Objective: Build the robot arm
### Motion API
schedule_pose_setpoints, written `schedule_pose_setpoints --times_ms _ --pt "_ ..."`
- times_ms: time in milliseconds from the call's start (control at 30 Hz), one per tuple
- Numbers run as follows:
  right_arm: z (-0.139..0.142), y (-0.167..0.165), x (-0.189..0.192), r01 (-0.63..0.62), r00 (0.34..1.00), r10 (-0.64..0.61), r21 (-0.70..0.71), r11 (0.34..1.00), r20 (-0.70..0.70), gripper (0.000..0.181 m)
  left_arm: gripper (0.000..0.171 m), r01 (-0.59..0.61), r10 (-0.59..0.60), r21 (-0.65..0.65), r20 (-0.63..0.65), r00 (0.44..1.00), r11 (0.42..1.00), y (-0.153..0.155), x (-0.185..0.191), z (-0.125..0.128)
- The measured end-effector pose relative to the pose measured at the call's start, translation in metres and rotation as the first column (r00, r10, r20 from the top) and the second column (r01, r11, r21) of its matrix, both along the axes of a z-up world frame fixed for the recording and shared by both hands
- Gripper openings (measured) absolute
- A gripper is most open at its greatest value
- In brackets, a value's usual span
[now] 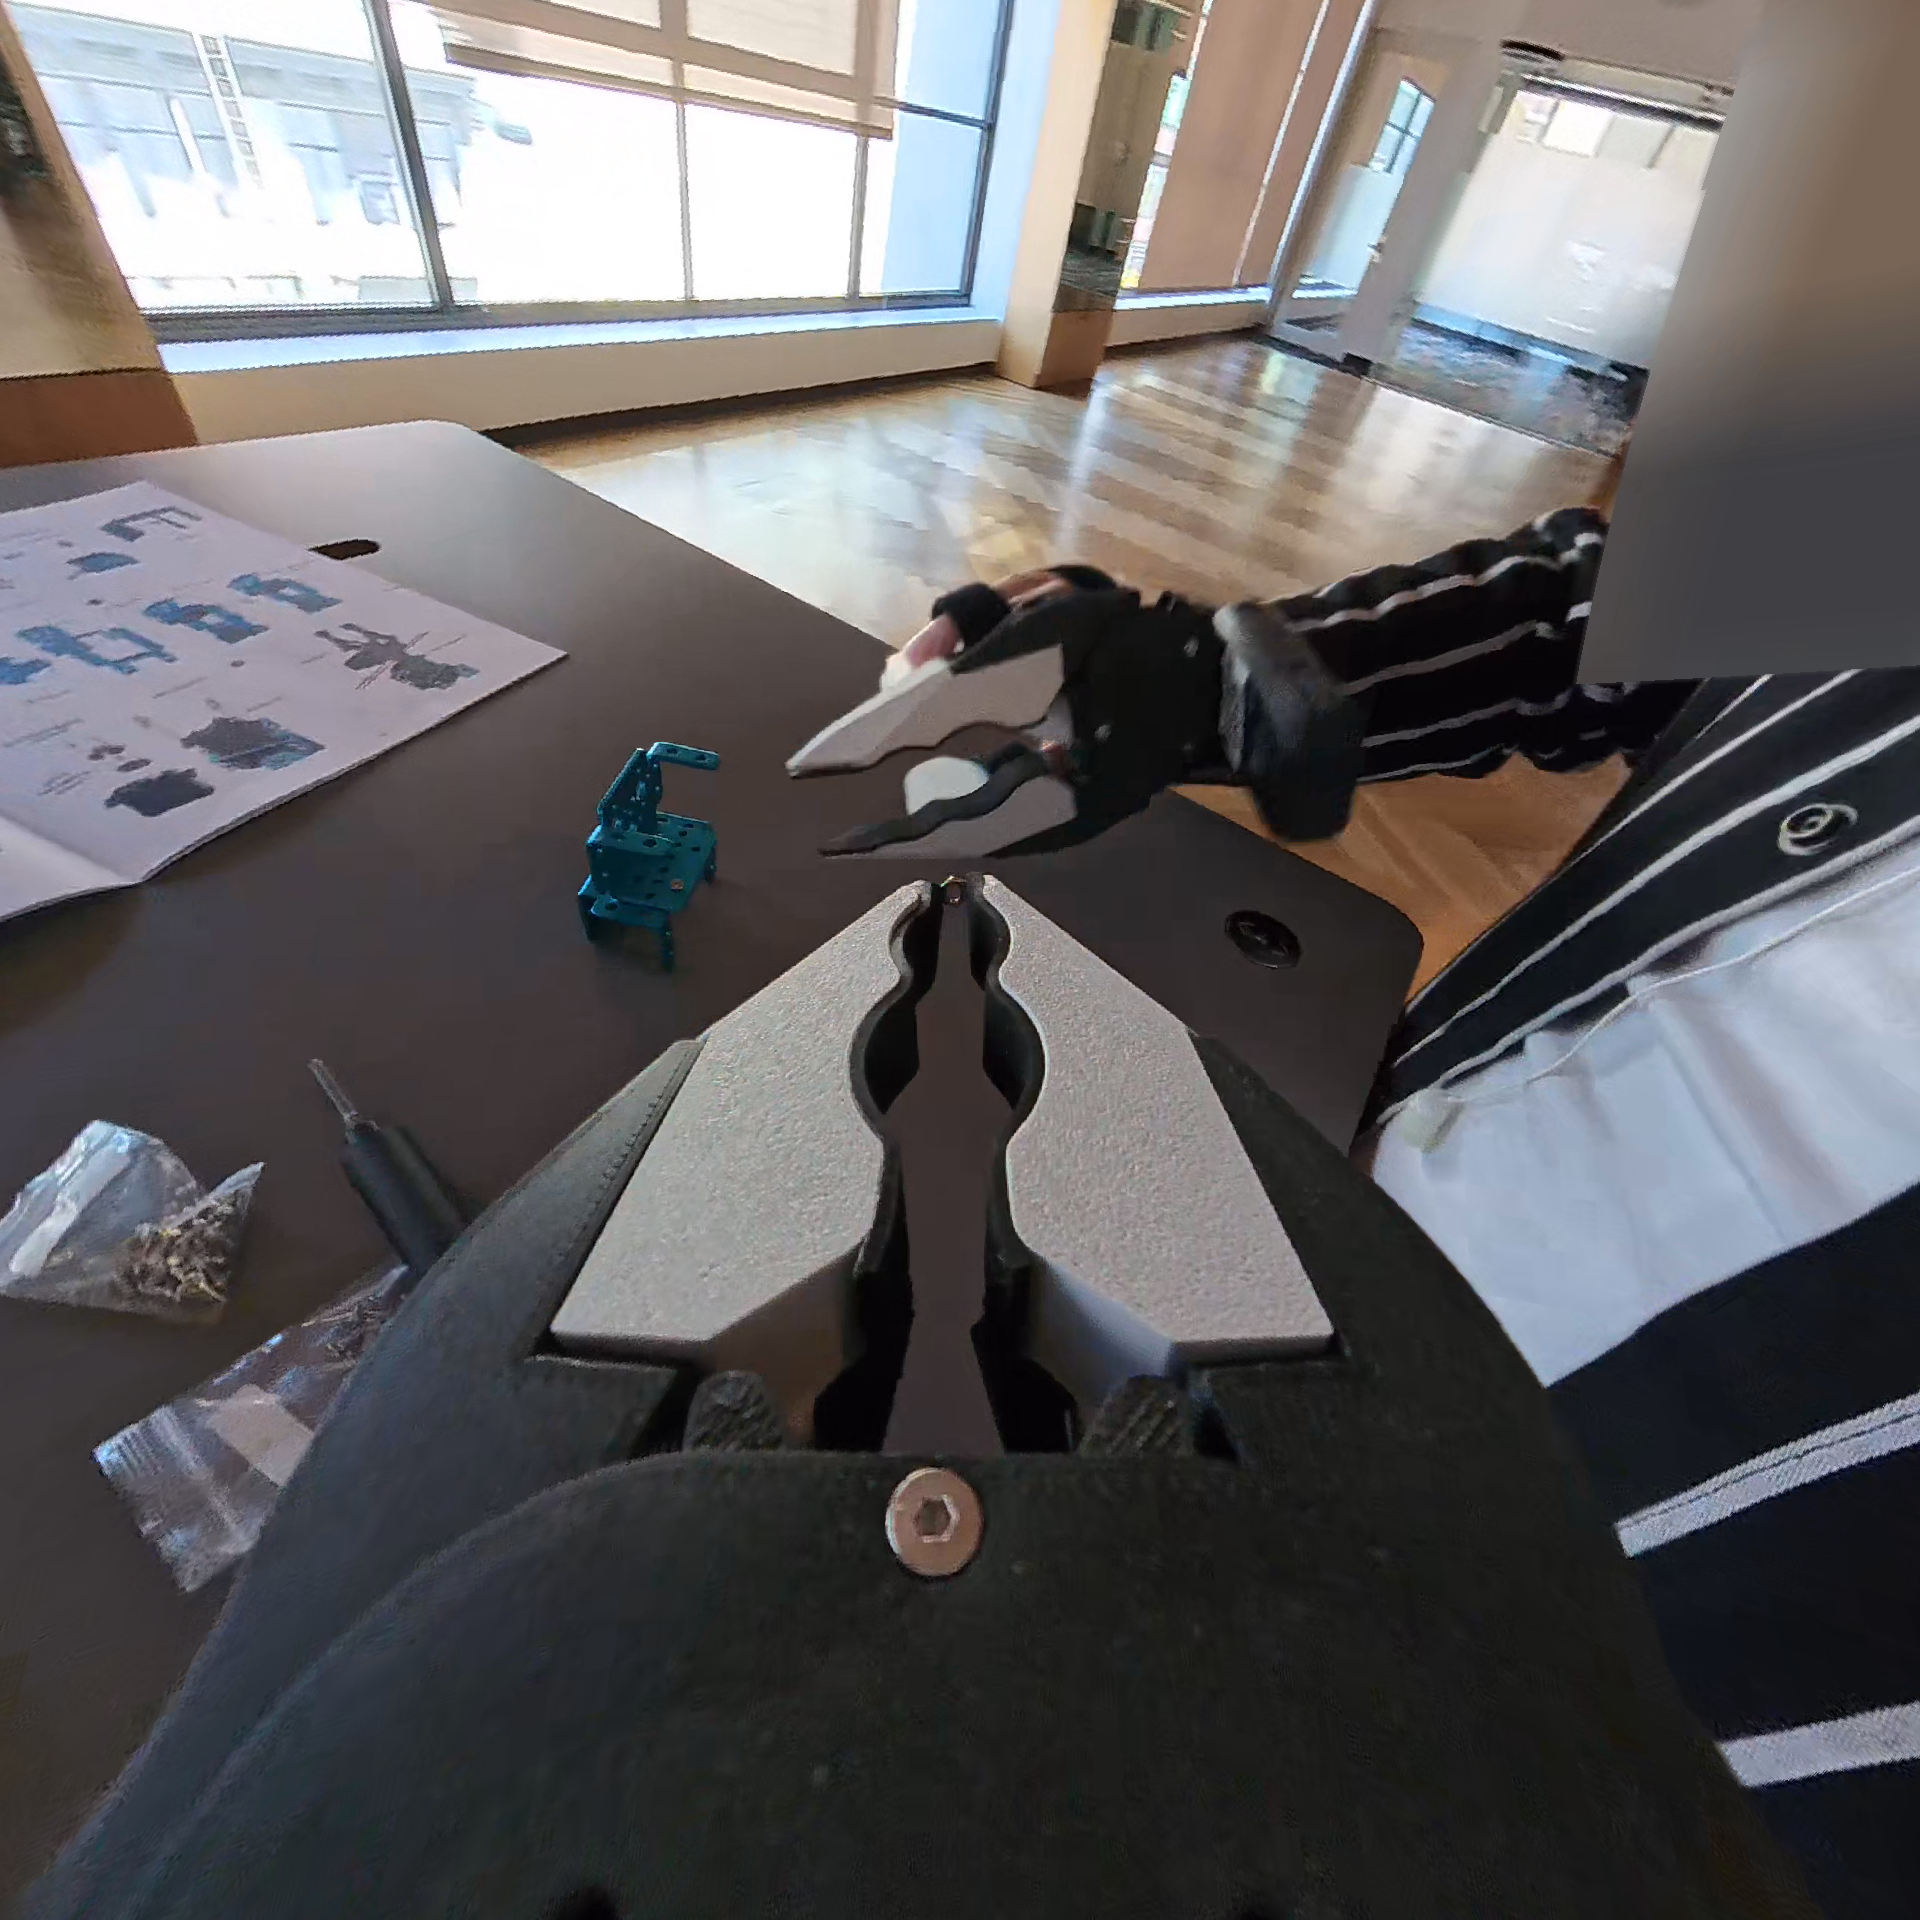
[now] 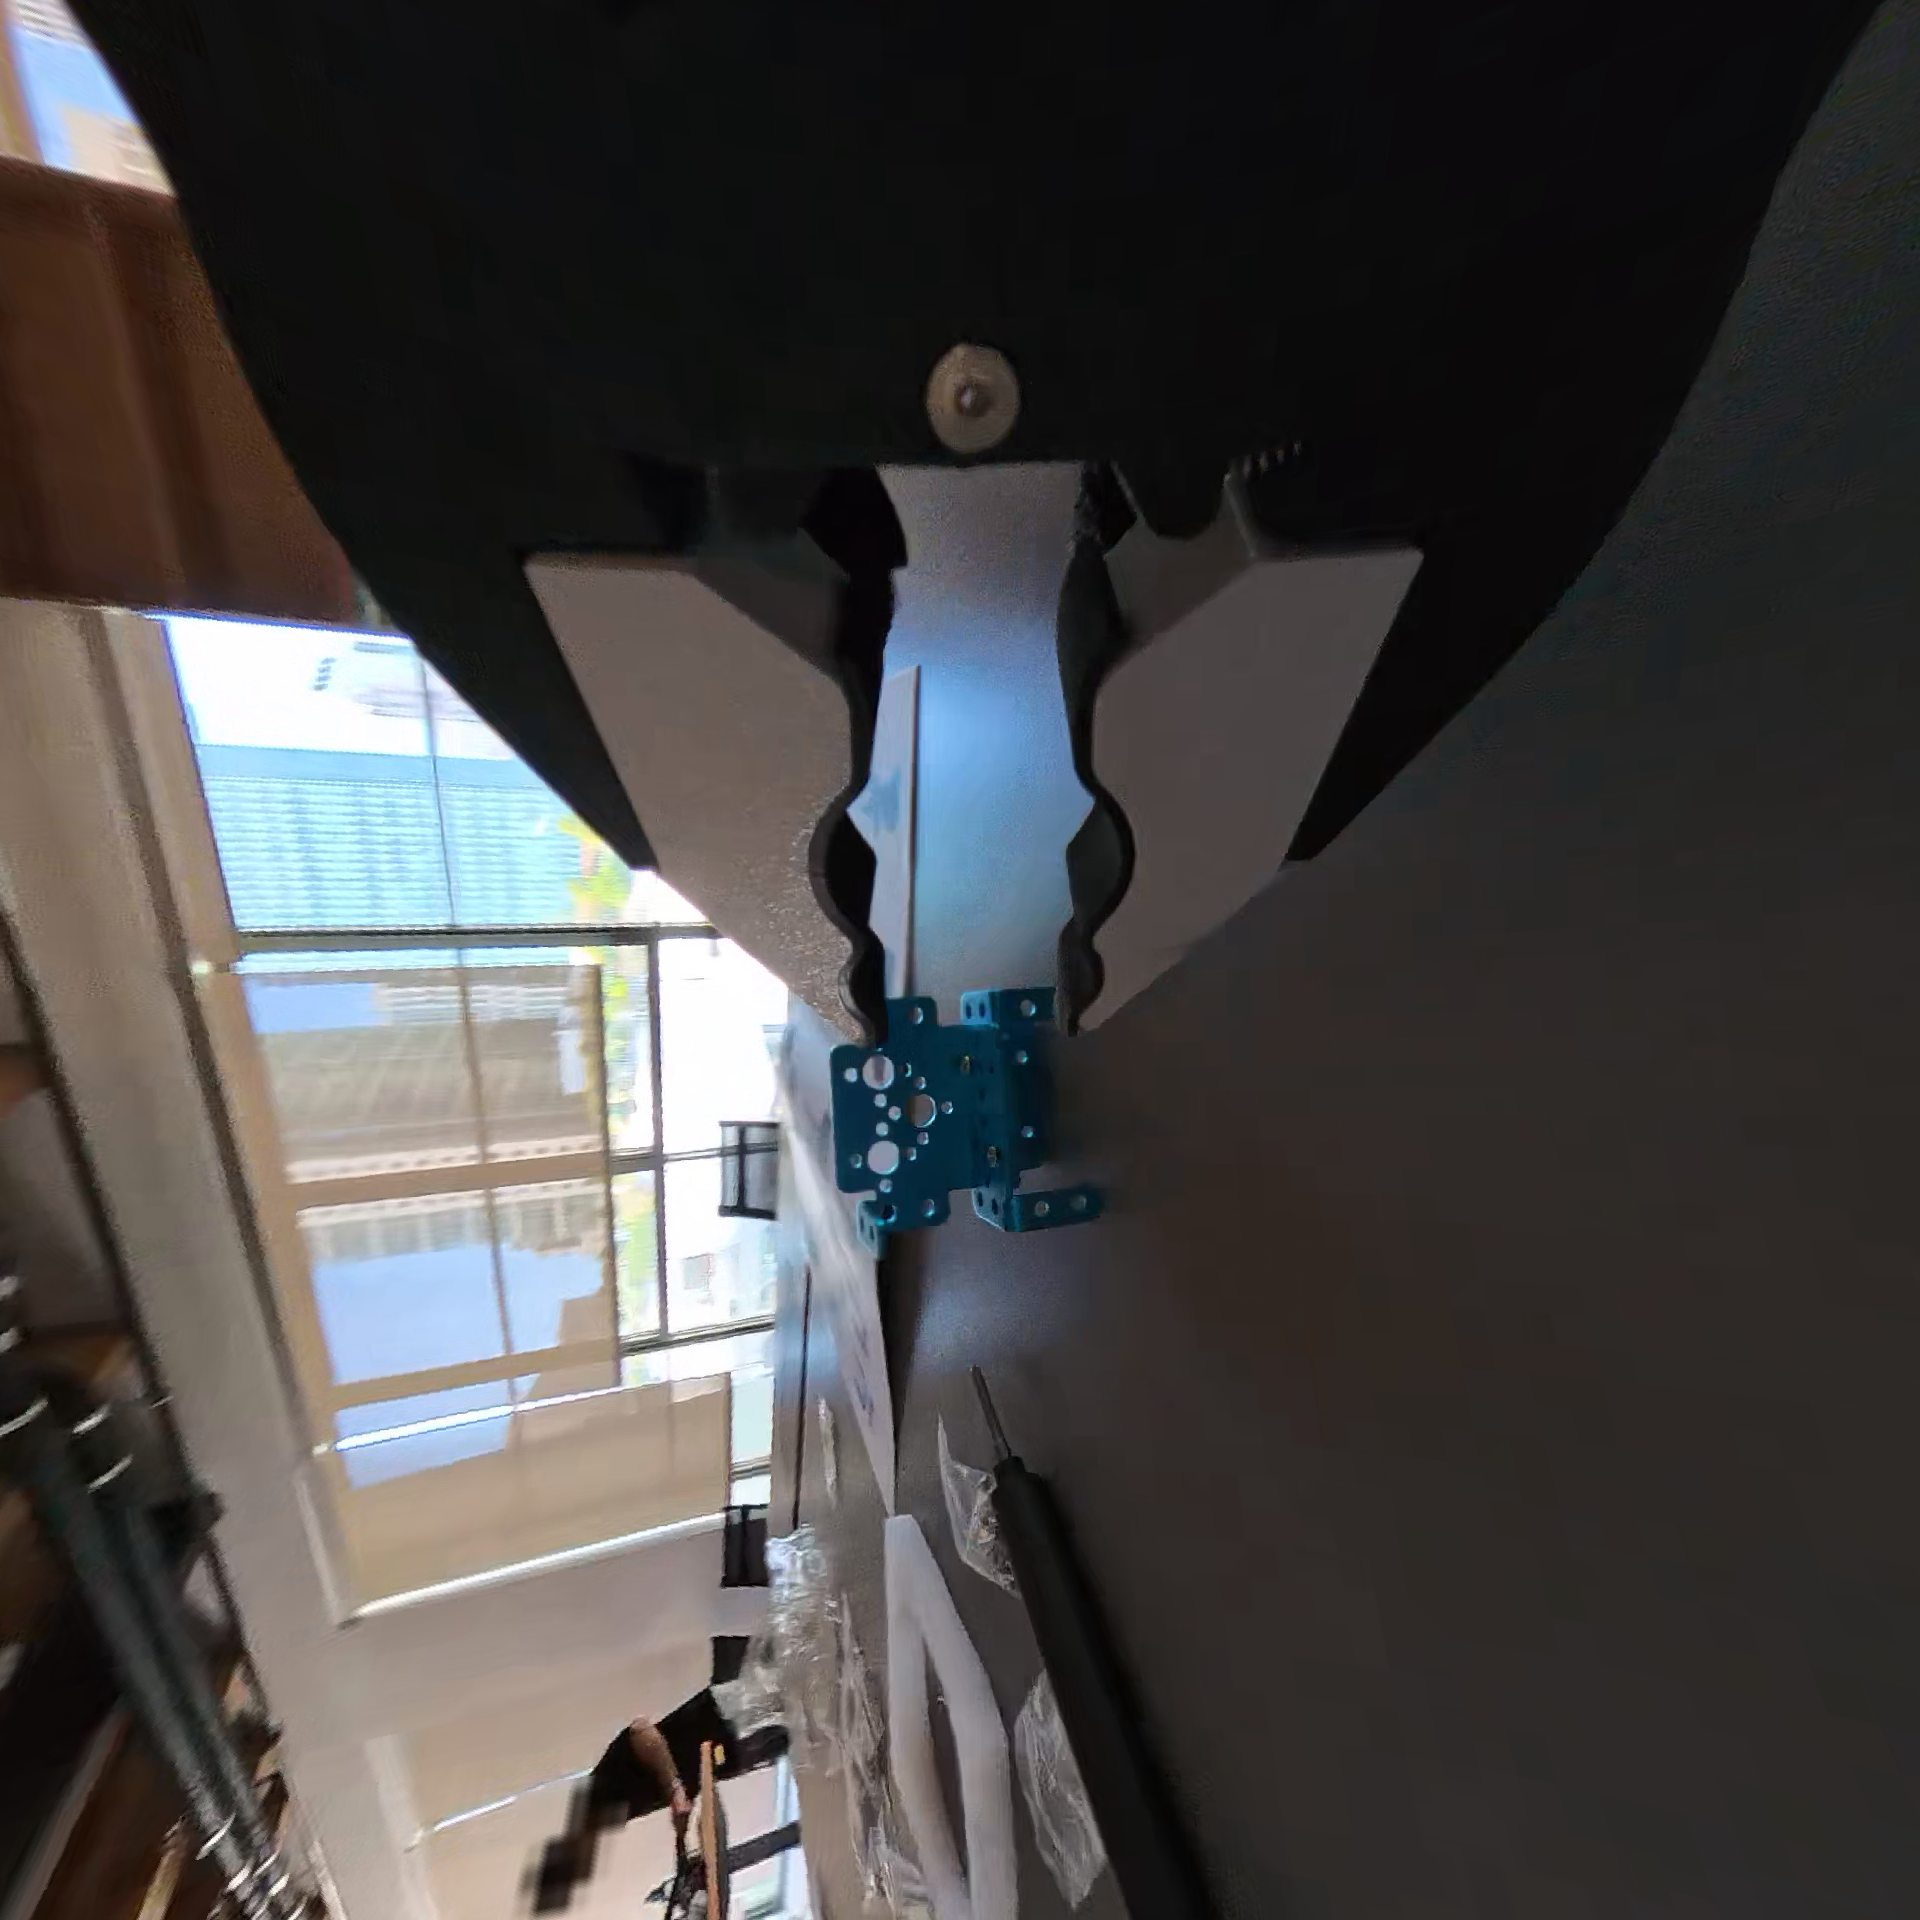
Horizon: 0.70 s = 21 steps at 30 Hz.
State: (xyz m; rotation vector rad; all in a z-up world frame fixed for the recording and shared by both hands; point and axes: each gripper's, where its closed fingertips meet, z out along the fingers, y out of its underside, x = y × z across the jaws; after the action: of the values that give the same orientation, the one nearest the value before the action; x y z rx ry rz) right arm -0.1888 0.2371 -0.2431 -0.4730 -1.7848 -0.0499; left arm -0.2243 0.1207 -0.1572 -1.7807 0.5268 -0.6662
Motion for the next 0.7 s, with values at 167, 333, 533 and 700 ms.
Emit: schedule_pose_setpoints --times_ms 167,333,533,700 --pt "-0.016 0.013 -0.020 0.011 1.000 -0.011 -0.054 0.998 0.008 0.032 0.004 -0.049 0.049 -0.003 -0.013 0.999 0.999 -0.002 0.008 -0.007" --pt "-0.018 0.026 -0.033 0.051 0.999 -0.051 -0.046 0.998 0.001 0.031 0.004 -0.076 0.075 0.010 0.036 0.996 0.997 0.000 0.018 -0.013" --pt "-0.023 0.032 -0.041 0.069 0.997 -0.069 0.000 0.998 0.029 0.027 0.003 -0.067 0.066 0.015 0.059 0.996 0.998 0.006 0.025 -0.020" --pt "-0.028 0.041 -0.046 0.119 0.987 -0.118 -0.004 0.993 0.105 0.022 0.003 -0.073 0.071 0.023 0.065 0.995 0.997 0.009 0.026 -0.022"
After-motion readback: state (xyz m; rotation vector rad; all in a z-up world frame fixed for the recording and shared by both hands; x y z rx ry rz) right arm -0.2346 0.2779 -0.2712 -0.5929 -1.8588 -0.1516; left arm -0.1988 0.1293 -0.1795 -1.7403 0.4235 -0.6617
